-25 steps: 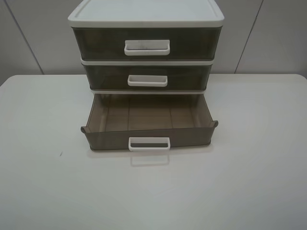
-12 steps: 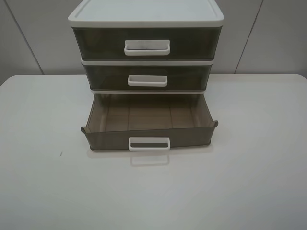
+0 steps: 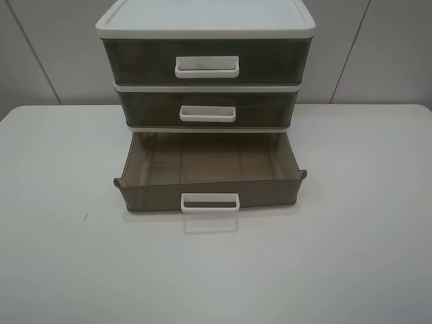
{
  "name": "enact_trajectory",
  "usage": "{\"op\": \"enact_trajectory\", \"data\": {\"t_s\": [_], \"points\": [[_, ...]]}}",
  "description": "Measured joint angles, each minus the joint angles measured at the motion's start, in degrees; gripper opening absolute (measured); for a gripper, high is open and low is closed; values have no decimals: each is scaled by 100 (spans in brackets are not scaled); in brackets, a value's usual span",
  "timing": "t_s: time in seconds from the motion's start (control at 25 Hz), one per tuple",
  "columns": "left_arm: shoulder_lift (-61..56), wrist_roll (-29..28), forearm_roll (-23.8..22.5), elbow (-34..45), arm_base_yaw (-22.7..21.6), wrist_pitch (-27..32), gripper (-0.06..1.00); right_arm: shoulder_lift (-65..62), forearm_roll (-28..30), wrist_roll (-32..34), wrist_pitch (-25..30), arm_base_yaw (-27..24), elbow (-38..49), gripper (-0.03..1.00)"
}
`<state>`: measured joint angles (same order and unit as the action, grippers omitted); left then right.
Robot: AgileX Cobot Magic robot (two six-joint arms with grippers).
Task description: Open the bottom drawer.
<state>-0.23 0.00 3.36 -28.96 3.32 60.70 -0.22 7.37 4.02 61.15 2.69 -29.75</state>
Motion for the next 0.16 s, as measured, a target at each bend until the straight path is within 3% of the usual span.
{"op": "enact_trajectory", "data": {"t_s": [0.16], "points": [[0,0,0,0,0,0,74,0,0,22,0,0,0,61]]}}
